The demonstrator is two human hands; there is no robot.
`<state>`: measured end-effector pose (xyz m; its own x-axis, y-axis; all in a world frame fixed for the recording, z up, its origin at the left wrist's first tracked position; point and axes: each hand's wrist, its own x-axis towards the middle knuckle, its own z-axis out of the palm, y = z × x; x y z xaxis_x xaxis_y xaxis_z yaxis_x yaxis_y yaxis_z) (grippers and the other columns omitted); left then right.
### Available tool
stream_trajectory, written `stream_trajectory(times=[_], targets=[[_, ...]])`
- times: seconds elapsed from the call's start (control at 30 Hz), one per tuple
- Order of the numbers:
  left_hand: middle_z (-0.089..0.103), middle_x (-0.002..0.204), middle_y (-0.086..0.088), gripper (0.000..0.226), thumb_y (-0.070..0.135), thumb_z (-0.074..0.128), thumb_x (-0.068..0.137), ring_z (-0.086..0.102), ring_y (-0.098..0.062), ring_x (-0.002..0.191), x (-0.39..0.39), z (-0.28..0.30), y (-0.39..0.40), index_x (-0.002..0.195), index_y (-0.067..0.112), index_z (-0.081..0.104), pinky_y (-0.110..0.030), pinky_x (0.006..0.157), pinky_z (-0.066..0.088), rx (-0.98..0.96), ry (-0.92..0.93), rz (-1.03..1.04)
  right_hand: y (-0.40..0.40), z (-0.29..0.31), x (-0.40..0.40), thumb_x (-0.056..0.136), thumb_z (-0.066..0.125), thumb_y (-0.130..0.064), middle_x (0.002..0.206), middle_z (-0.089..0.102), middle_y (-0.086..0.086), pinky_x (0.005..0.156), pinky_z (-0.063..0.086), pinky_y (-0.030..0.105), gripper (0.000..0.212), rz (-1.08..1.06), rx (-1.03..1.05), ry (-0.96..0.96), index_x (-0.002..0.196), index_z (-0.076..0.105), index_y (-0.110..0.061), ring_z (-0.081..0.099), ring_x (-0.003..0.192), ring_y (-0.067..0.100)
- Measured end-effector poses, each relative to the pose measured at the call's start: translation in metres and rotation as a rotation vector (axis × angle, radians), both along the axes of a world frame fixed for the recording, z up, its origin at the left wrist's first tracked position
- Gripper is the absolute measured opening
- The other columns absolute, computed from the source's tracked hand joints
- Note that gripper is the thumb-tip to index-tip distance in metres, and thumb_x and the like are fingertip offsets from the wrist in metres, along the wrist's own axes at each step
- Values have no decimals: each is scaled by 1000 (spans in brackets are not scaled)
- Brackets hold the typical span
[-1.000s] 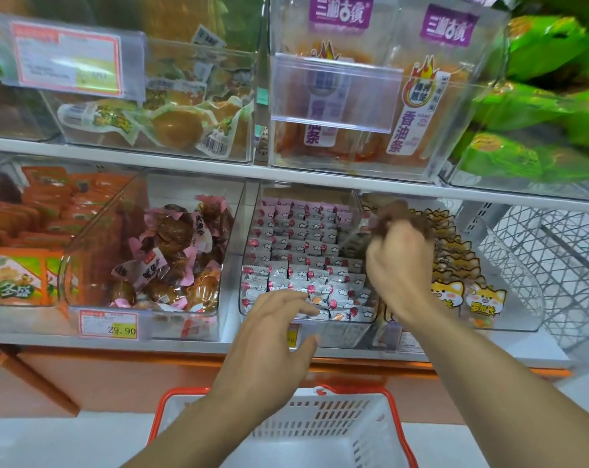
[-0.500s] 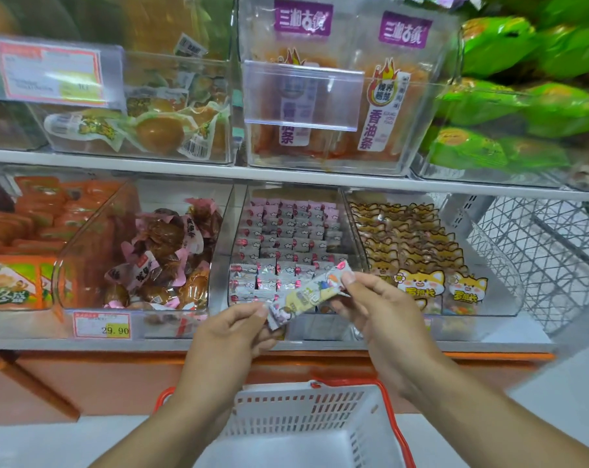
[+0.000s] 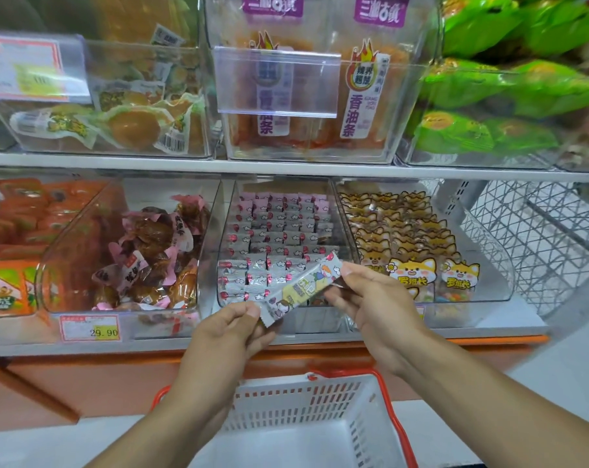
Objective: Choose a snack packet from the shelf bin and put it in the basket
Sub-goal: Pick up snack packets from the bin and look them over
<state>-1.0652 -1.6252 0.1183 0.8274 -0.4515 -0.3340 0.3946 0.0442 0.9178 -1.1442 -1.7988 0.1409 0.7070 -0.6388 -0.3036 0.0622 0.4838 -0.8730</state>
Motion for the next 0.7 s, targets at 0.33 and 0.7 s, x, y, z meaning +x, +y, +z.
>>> stream_trajectory(times=[0.33,0.7], targets=[[70,71,-13,18,10,50,104,77,-19,76,5,7,4,102,3,66,-24,65,62,-133,95,10,-5,1,-8,81,82,-6,111,73,-15,88,60,28,59,377,-704,119,125,64,-42,73,97,13],[75,92,22,20,30,67,94,71,3,91,-3,12,9,107,45,70,-15,77,55,33,-356,-168,-10,-7,-7,72,82,-35,96,77,12,77,61,32,45,327,-412,60,112,72,-17,73,84,26]])
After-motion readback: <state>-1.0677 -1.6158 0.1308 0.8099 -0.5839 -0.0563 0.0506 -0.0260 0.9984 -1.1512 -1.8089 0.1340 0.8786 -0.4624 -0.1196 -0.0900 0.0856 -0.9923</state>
